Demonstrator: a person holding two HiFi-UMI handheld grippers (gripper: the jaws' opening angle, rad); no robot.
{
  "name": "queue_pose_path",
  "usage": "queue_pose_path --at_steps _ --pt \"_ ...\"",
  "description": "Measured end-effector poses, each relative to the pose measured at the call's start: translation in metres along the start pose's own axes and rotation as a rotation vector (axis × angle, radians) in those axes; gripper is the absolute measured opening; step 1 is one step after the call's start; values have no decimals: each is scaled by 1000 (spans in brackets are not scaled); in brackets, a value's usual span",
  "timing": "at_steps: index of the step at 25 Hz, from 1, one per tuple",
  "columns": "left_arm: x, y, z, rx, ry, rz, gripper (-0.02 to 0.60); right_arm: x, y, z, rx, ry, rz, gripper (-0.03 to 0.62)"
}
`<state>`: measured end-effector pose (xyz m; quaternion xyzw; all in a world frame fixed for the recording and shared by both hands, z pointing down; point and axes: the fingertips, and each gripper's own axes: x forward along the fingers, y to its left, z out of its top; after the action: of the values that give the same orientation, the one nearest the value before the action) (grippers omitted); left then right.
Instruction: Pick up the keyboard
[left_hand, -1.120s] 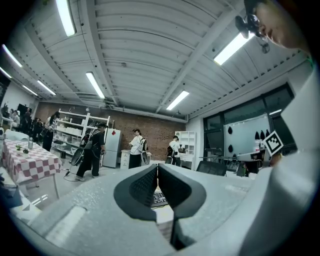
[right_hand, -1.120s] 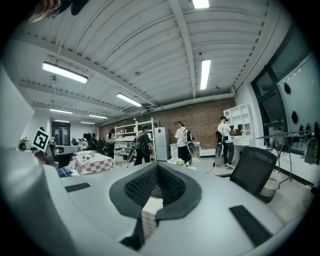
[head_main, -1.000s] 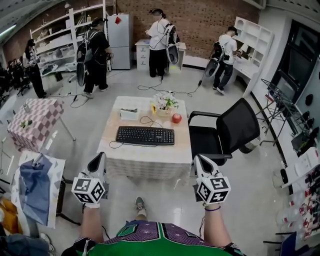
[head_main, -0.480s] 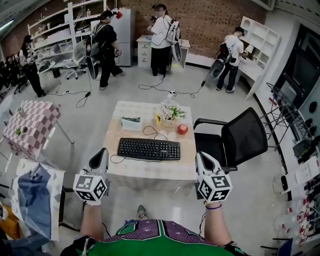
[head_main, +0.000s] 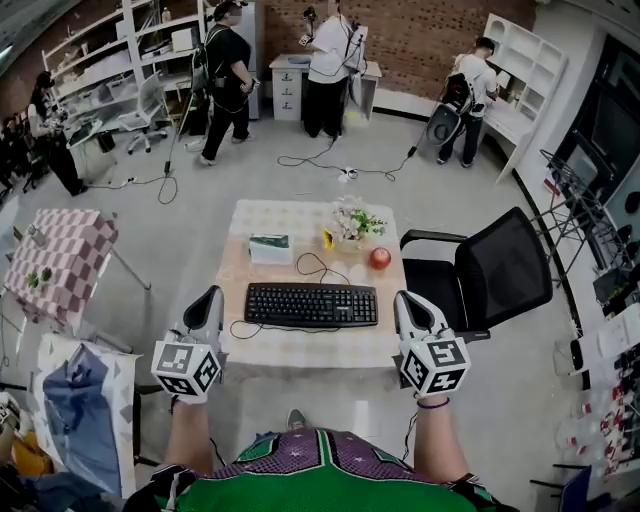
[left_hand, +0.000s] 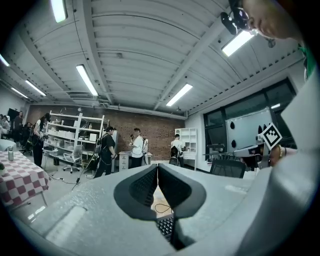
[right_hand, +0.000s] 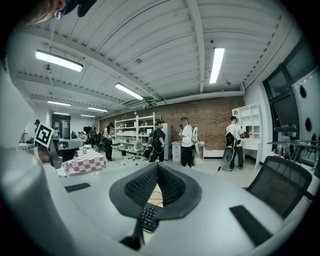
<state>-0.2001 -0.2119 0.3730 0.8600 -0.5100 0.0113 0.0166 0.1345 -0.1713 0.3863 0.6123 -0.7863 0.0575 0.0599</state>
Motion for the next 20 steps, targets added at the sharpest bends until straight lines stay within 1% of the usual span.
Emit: queue_pose_path --at_steps 4,8,14,20 --pt "14 18 -10 -8 16 -21 20 19 11 -1 -7 9 -15 2" --pt "25 26 -13 -23 4 -45 20 30 13 1 -16 14 -34 2" --pt "34 38 -26 -58 27 -44 20 38 8 -3 -26 42 -54 2" --pt "48 40 -28 -63 37 -50 20 48 -2 -3 -16 44 -68 2"
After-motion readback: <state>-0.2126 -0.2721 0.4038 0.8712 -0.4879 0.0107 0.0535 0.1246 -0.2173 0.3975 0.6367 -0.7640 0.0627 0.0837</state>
